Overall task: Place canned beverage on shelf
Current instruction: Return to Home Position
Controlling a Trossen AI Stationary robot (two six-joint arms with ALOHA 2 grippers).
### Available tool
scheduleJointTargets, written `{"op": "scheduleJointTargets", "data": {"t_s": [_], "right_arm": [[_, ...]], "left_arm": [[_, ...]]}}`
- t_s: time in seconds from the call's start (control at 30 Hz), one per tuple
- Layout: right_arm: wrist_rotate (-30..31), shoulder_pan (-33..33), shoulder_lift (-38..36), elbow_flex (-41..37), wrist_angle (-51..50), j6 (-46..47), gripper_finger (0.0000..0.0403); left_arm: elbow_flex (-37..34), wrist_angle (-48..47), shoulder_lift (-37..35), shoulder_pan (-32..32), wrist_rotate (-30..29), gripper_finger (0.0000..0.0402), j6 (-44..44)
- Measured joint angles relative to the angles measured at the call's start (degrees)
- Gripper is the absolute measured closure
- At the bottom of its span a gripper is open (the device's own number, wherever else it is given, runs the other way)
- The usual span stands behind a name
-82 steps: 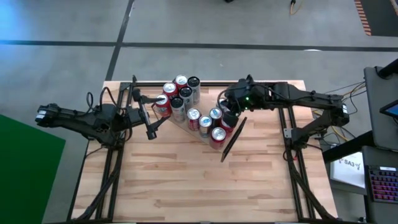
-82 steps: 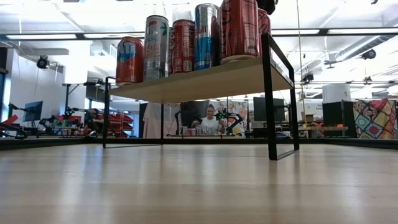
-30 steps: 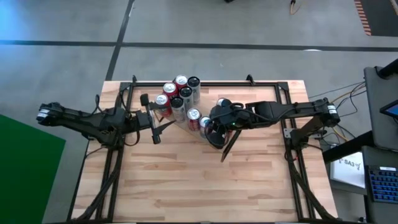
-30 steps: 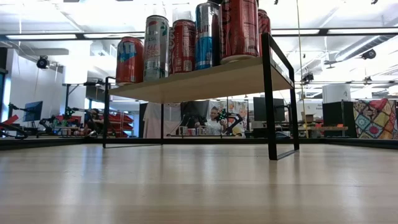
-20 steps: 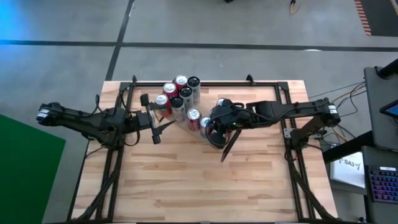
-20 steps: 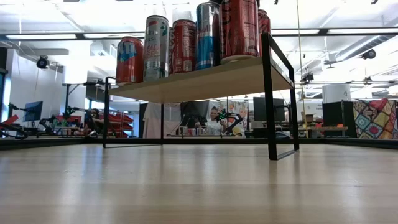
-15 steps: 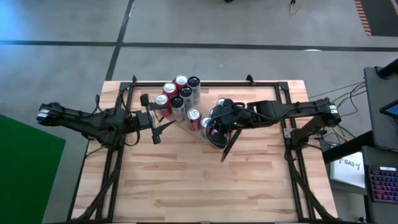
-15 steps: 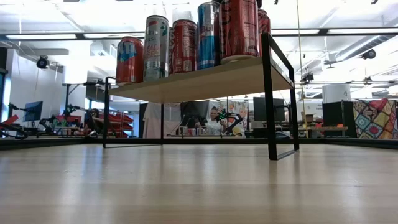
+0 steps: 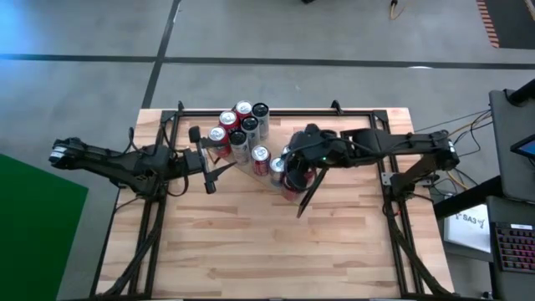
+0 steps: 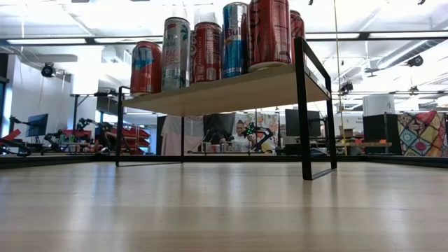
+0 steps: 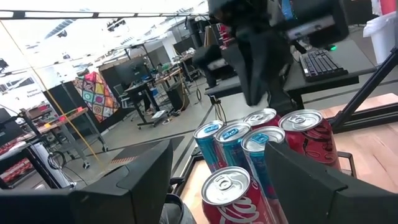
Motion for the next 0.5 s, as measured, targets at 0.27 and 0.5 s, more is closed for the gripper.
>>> {"op": "scheduleJointTargets", "data": {"t_s": [0.27,0.5], "right_arm": [[9.52,-0.66,0.02,5.93,-17.05,5.93,0.0394],[14.02,-2.76,0.01,6.35,-32.32,15.38,0.0394]], "left_arm": [[0.00,-0.24,0.01,0.00,-0.02,0.0161,0.00],[0.00,-0.24,0.00,0.00,-0.02,0.0161,0.00]]}}
